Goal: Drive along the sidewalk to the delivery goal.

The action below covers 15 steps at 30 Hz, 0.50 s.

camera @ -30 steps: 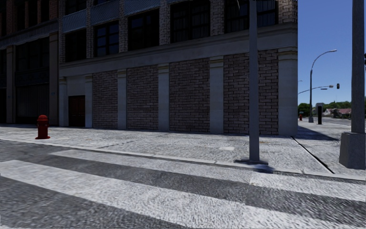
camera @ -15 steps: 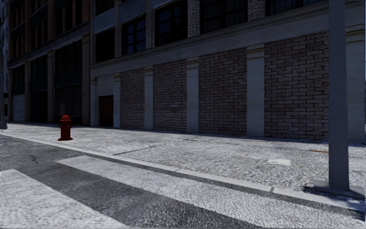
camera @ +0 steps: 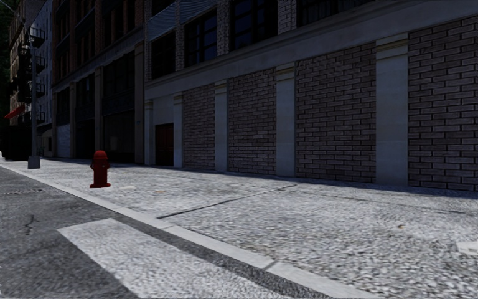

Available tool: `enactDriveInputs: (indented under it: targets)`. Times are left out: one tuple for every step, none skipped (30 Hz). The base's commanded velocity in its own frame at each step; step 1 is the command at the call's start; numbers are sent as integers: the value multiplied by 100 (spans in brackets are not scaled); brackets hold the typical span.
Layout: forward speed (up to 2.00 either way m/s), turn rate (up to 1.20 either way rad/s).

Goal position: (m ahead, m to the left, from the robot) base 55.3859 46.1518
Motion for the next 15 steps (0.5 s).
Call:
enactDriveInputs:
  targets:
    - [192,0]
    - [192,0]
    - [192,0]
    - [192,0]
    - [192,3]
    - [192,16]
    - [192,16]
    - [192,20]
    - [192,20]
    - [192,21]
    - [192,21]
    - [192,22]
    - [192,22]
    - [192,22]
    - [192,22]
